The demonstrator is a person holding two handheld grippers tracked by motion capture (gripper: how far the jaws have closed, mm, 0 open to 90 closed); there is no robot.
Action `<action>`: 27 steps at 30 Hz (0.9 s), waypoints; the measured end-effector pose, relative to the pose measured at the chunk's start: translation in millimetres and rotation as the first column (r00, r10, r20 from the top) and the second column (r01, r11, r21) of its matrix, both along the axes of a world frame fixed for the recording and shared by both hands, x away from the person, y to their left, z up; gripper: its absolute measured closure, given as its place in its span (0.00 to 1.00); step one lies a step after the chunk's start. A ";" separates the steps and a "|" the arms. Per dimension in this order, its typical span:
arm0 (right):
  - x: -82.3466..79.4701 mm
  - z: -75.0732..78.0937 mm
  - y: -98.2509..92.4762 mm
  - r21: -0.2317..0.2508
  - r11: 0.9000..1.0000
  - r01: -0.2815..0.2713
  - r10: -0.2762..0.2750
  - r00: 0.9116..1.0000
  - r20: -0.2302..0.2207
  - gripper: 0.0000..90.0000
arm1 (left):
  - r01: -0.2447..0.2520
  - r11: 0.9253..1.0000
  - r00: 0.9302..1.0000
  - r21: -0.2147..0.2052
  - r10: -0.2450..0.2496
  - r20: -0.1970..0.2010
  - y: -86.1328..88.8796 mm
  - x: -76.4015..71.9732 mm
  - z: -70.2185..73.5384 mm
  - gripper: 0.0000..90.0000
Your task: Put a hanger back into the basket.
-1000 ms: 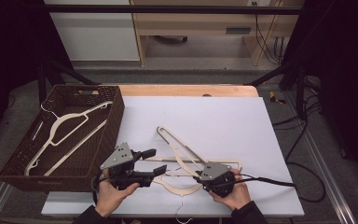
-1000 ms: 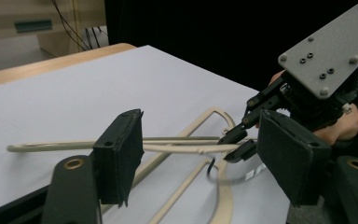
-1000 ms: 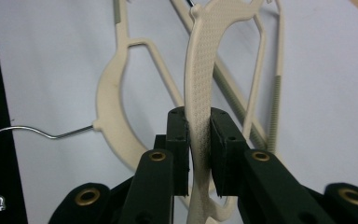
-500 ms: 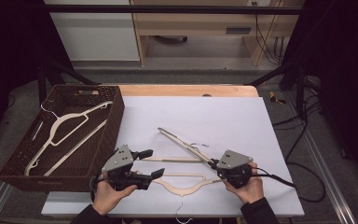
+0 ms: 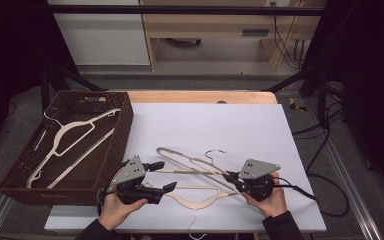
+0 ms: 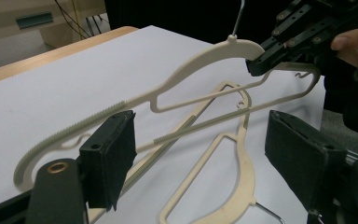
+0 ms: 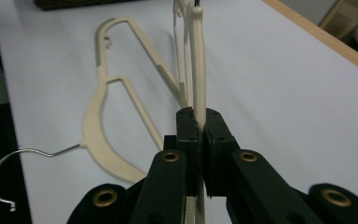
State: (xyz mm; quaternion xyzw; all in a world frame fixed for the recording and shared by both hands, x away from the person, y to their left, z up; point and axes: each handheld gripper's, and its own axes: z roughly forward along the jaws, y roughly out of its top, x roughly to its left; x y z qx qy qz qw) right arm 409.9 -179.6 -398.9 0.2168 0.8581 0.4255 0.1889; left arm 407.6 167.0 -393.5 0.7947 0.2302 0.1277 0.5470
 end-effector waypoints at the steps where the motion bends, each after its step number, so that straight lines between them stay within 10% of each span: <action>1: -0.2 0.2 1.5 0.003 1.000 -0.021 0.021 1.000 -0.007 0.97 | 0.001 1.000 1.000 0.003 -0.001 0.000 0.0 -0.3 0.9 0.27; 9: -2.1 -1.5 19.4 0.067 0.985 -0.157 0.162 0.983 -0.081 0.97 | 0.039 0.998 0.999 0.044 -0.039 -0.011 -7.3 -0.8 0.6 0.29; 27: -3.5 -7.5 34.8 0.089 0.965 -0.247 0.257 0.956 -0.139 0.97 | 0.117 0.968 0.993 0.224 -0.117 -0.013 -33.1 8.3 -7.9 0.68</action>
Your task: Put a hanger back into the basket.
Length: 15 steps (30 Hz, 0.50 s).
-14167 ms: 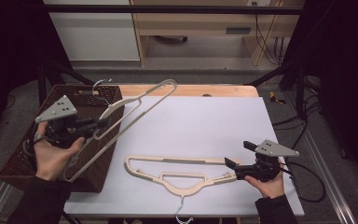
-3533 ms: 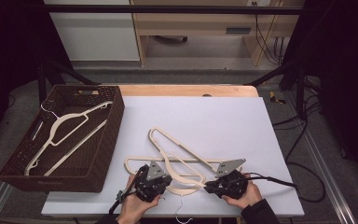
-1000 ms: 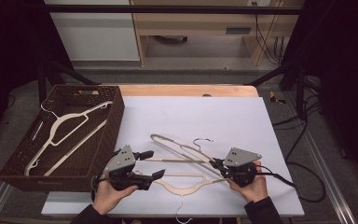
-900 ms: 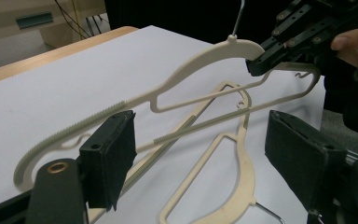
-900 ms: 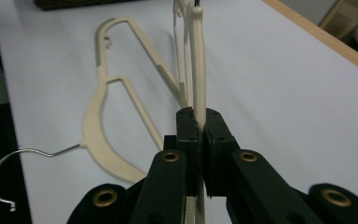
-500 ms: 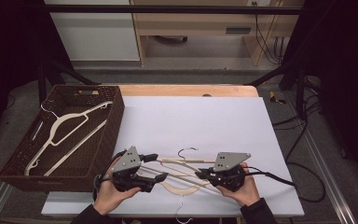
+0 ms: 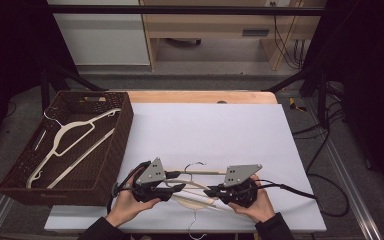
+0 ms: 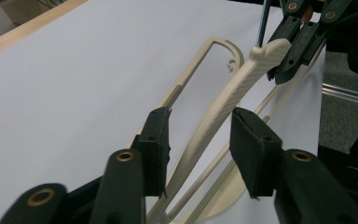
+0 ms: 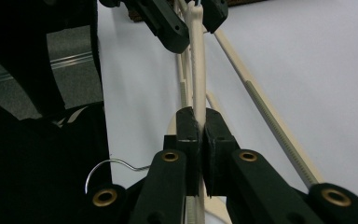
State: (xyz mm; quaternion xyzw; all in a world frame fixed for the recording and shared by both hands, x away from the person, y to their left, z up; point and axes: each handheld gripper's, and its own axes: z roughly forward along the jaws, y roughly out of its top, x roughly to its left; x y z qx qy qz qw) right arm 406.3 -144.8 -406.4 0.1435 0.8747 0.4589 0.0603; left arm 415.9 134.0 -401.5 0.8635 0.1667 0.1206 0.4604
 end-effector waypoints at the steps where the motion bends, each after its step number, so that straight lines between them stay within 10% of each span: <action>1: 0.1 -0.2 0.3 -0.004 1.000 0.003 -0.003 1.000 0.000 0.97 | 0.005 1.000 1.000 0.015 -0.005 0.010 -0.4 -0.4 0.3 0.71; 8: 1.1 2.2 -1.8 0.005 1.000 0.027 -0.027 1.000 0.010 0.93 | 0.023 0.997 0.998 0.071 -0.027 0.059 -1.8 -8.7 7.9 0.81; 15: 2.4 4.8 -4.4 0.020 0.993 0.119 -0.120 0.991 0.055 0.81 | 0.061 0.996 0.998 0.070 -0.063 0.025 -2.7 -15.5 11.4 0.91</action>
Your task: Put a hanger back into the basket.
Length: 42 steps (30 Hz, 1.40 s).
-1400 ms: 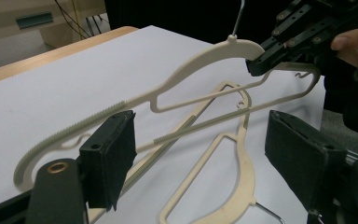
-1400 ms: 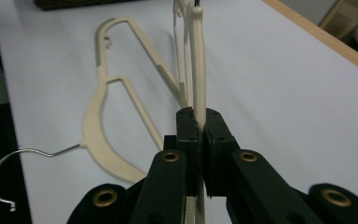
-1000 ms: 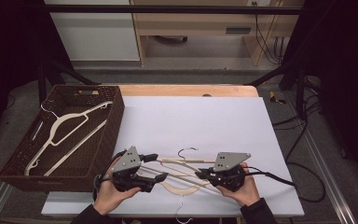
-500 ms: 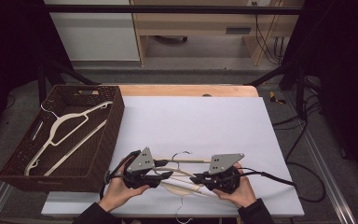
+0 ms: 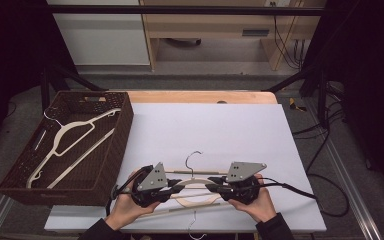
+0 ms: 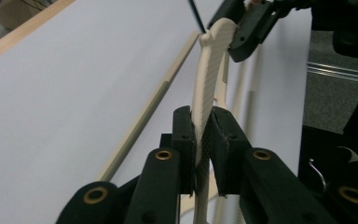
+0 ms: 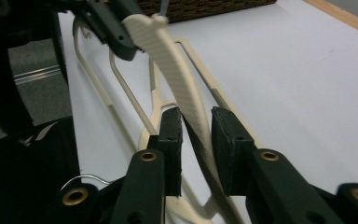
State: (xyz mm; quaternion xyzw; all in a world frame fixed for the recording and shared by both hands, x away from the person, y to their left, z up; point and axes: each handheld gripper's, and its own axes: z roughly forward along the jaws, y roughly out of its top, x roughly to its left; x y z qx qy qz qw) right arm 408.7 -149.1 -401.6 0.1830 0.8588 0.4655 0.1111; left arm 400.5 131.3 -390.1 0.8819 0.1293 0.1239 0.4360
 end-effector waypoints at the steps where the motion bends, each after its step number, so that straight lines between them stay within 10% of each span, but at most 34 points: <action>1: 0.1 -0.2 0.1 0.003 1.000 0.010 -0.010 1.000 0.004 0.78 | 0.011 1.000 1.000 -0.001 -0.011 -0.006 -1.0 -1.3 -0.6 0.93; 15: 1.2 5.0 -16.4 0.069 0.991 0.114 -0.116 0.993 0.029 0.48 | -0.087 0.993 0.993 -0.077 0.080 -0.087 8.0 -4.6 5.5 0.96; 31: 7.5 5.4 -78.3 0.167 0.910 0.380 -0.388 0.922 0.018 0.15 | -0.227 0.951 0.974 -0.209 0.220 -0.054 58.9 -5.0 52.3 0.96; 42: 7.9 1.4 -88.9 0.154 0.889 0.431 -0.438 0.899 0.013 0.10 | -0.268 0.929 0.962 -0.255 0.272 -0.022 98.6 12.0 98.3 0.96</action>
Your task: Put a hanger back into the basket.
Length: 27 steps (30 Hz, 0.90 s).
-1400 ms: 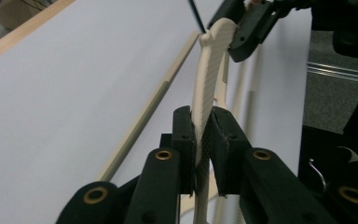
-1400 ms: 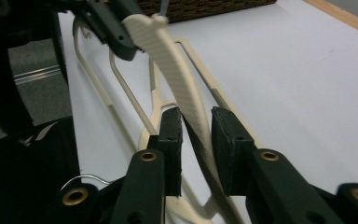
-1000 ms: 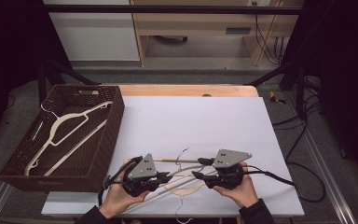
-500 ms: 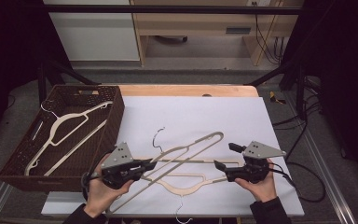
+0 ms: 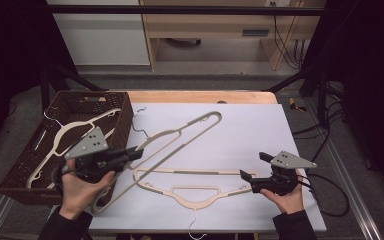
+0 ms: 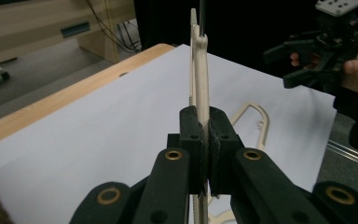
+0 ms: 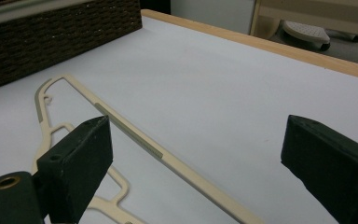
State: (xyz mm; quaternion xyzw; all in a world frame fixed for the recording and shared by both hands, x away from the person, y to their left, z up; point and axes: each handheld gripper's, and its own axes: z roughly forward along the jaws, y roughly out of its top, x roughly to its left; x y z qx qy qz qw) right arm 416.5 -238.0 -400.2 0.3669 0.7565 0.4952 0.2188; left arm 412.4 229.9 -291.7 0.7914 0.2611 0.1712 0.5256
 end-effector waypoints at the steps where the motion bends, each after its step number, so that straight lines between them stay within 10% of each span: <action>1: -0.2 0.2 -0.4 0.000 1.000 0.004 -0.004 1.000 0.005 0.09 | -0.007 1.000 1.000 -0.001 0.007 0.004 4.6 2.1 4.0 0.96; 11: -0.1 0.2 -0.6 -0.006 1.000 0.017 -0.017 1.000 0.000 0.07 | -0.114 0.993 0.993 0.021 0.113 0.033 53.9 29.2 31.6 0.96; 27: 0.4 0.2 -0.5 -0.005 1.000 0.018 -0.018 1.000 0.002 0.07 | -0.231 0.969 0.973 0.088 0.231 0.016 126.2 69.7 21.0 0.96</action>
